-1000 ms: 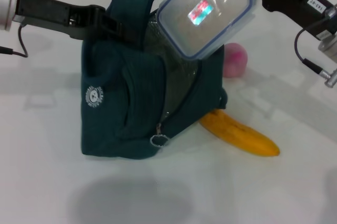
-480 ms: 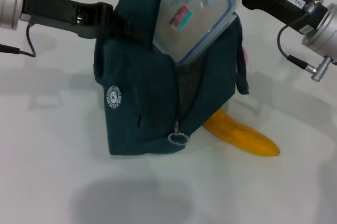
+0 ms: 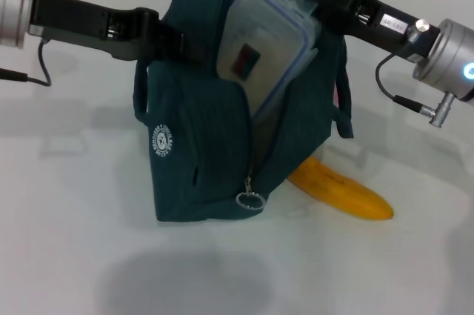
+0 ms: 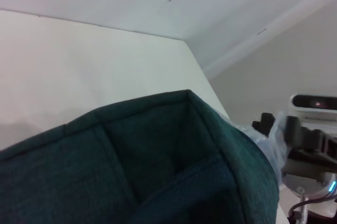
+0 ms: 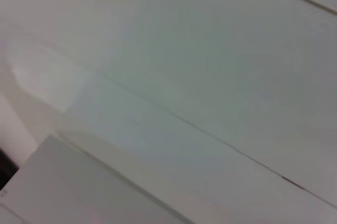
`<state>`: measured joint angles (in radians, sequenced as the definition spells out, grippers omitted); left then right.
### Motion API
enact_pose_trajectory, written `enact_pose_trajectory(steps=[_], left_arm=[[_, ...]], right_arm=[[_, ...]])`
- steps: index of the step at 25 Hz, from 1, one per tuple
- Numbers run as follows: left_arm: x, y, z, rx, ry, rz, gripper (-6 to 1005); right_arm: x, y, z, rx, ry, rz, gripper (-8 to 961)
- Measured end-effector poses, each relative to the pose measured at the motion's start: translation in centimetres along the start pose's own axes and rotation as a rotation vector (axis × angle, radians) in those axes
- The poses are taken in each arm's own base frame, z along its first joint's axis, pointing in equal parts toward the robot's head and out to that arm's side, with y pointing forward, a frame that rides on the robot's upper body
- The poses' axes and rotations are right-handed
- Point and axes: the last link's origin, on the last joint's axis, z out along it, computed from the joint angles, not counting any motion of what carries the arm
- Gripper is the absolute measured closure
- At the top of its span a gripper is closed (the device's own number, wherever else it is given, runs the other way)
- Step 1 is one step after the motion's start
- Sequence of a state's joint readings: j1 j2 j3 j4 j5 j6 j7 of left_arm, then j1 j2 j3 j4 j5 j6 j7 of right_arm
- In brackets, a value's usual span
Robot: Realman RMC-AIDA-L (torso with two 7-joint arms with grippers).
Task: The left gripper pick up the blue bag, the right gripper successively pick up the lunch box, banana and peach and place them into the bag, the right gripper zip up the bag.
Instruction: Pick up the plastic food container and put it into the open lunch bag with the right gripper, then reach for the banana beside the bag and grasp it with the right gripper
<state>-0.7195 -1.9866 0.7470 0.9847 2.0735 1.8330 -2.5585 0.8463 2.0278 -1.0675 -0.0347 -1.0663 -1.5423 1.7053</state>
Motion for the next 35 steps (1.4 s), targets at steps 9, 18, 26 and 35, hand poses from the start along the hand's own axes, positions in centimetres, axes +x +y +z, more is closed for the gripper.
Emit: enact_pose_trajectory(steps=[9, 18, 26, 35], left_arm=[[-0.3, -0.4, -0.5, 0.007, 0.009, -0.013, 961], [-0.7, -0.8, -1.7, 0.005, 0.041, -0.023, 962], [-0.8, -1.0, -2.1, 0.015, 0.043, -0.02, 962], [-0.6, -0.8, -2.0, 0.013, 0.035, -0.014, 963]], right_arm=[[-0.2, 0.6, -1.4, -0.038, -0.027, -0.029, 648], [-2.9, 1.9, -3.6, -0.011, 0.058, -0.27, 353], [-7.1, 4.6, -4.8, 0.163, 0.404, -0.453, 251], [-9.0, 5.9, -2.2, 0.515, 0.956, -0.371, 252]])
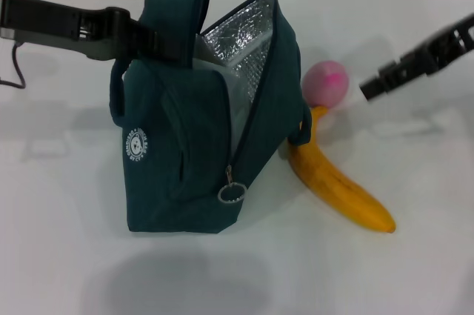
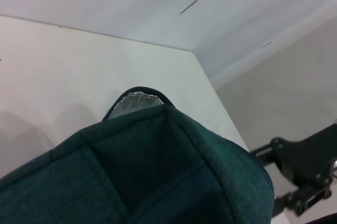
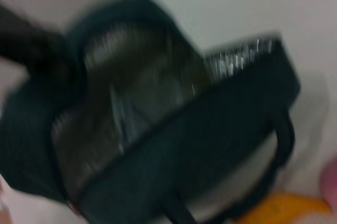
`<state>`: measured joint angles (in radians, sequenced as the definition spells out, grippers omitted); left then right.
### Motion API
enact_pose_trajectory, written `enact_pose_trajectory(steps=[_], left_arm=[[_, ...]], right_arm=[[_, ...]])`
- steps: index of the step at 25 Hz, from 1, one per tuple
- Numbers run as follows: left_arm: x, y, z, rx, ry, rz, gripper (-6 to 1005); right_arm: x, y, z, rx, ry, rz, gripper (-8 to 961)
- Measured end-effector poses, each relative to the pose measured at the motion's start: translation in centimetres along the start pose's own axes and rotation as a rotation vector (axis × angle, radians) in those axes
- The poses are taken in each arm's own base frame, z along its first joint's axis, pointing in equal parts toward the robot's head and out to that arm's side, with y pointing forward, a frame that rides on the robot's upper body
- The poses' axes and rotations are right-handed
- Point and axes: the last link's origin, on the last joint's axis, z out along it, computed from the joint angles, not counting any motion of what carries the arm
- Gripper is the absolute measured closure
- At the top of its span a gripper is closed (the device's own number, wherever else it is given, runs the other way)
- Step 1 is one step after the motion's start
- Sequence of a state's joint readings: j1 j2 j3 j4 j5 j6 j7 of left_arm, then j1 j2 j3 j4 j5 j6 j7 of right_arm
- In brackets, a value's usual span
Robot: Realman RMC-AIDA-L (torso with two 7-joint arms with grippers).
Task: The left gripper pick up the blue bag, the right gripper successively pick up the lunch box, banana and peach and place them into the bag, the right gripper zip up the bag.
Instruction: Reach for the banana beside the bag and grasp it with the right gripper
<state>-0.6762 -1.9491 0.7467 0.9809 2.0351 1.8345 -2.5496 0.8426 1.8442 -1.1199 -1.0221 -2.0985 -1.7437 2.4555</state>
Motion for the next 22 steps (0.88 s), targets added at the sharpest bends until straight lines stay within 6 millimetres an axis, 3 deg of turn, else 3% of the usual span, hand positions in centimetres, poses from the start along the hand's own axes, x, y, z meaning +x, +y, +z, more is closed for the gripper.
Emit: enact_pose_trajectory(steps=[5, 12, 22], left_arm=[[0.1, 0.1, 0.1, 0.001, -0.003, 0.003, 963], [0.2, 0.2, 0.4, -0.002, -0.009, 0.006, 964], [0.3, 0.4, 0.8, -0.003, -0.025, 0.012, 963]], right_arm=[[-0.7, 0.7, 1.8, 0.074, 0.173, -0.015, 252], [-0.2, 2.0, 6.1, 0.073, 0.347, -0.028, 252], [0.8, 1.7, 9.2, 0.113, 0.385, -0.048, 253]])
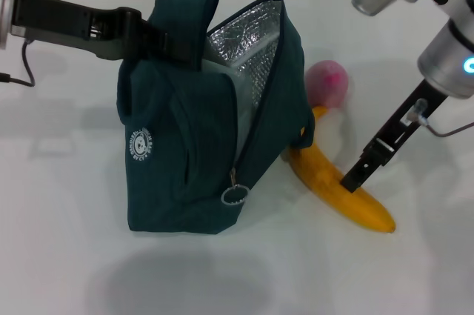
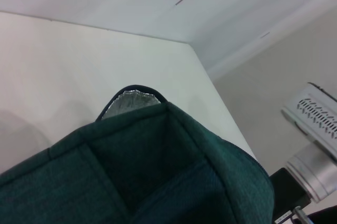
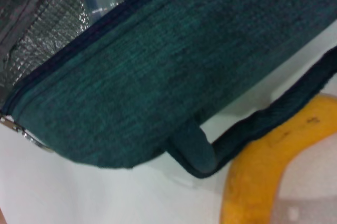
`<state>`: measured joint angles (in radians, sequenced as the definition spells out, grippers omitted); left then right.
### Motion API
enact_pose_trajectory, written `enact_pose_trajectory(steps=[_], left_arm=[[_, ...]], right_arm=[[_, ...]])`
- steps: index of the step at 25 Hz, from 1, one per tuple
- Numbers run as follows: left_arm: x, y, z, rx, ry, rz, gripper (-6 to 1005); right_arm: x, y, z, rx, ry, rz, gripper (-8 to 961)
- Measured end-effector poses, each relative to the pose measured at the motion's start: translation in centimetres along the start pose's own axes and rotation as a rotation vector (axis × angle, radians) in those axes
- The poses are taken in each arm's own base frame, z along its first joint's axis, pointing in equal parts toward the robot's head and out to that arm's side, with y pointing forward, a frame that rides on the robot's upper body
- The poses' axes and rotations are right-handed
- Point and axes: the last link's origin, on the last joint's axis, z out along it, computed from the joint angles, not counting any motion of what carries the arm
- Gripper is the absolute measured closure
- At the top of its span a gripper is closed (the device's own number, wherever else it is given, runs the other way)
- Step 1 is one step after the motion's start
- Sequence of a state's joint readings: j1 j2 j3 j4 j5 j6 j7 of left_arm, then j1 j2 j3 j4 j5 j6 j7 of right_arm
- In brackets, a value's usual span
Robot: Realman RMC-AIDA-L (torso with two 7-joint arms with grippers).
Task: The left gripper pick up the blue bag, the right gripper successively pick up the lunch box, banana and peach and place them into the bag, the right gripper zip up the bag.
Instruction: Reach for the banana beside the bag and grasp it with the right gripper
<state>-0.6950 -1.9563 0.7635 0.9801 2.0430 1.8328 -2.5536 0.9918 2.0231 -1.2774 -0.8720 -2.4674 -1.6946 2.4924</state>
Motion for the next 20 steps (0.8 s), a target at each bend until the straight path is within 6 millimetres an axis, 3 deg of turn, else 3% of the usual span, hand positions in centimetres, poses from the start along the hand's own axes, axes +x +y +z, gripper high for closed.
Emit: enact_pose_trajectory(steps=[20], left_arm=[[0.3, 0.3, 0.4, -0.005, -0.01, 0.016, 964]], right_arm=[[-0.3, 0.1, 3.9, 0.006, -0.01, -0.014, 267]])
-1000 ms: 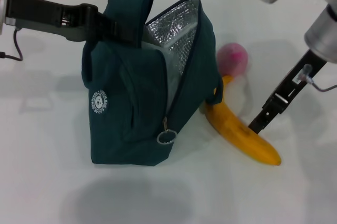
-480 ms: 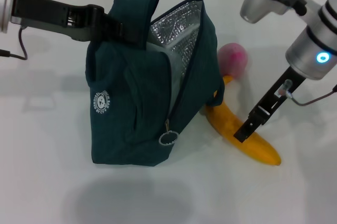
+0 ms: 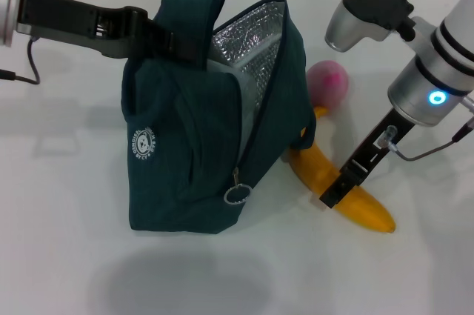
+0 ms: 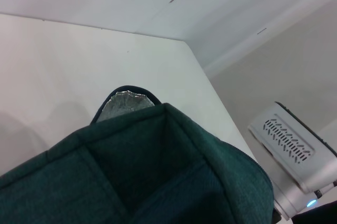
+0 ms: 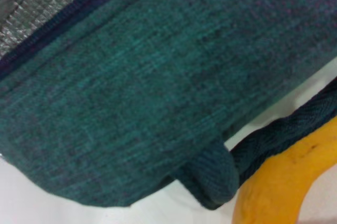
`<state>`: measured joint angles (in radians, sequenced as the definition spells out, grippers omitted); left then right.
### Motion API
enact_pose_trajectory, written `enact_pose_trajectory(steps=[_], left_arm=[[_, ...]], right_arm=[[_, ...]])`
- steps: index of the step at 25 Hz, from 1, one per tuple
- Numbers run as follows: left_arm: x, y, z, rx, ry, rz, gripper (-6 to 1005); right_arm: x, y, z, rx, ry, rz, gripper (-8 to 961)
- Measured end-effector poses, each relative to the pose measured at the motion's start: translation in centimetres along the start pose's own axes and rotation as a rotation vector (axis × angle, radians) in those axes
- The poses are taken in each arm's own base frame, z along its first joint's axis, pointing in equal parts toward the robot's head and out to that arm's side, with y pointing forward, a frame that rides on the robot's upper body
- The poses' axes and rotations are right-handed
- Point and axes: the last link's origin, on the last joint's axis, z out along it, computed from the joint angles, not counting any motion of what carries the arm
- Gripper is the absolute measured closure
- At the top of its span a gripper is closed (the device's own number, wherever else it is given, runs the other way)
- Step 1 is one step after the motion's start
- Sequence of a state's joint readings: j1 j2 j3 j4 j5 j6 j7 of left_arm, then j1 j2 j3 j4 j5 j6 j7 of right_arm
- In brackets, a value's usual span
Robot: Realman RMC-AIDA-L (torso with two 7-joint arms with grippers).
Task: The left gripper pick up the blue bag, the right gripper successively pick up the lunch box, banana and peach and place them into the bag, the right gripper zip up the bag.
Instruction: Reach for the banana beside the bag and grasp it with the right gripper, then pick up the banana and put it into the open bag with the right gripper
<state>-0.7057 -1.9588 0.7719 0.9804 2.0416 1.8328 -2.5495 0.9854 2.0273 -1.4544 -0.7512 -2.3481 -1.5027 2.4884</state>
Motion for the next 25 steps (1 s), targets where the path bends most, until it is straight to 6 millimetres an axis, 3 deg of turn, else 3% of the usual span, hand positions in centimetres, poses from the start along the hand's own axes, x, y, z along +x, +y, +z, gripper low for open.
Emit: enact_pose_trajectory(steps=[10, 16, 21, 25], left_arm=[[0.0, 0.0, 0.0, 0.0, 0.0, 0.003, 964], [0.0, -0.1, -0.2, 0.005, 0.002, 0.003, 963], [-0.1, -0.1, -0.3, 0.006, 0.005, 0.002, 963], [-0.1, -0.2, -0.5, 0.006, 0.007, 0.0, 963]], right_arm=[[0.1, 0.0, 0.6, 0.003, -0.002, -0.007, 291], [-0.1, 0.2, 0.5, 0.011, 0.002, -0.029, 503], [-0.1, 0.0, 0.2, 0.013, -0.006, -0.025, 509], [0.1, -0.8, -1.5, 0.013, -0.074, 0.015, 509]])
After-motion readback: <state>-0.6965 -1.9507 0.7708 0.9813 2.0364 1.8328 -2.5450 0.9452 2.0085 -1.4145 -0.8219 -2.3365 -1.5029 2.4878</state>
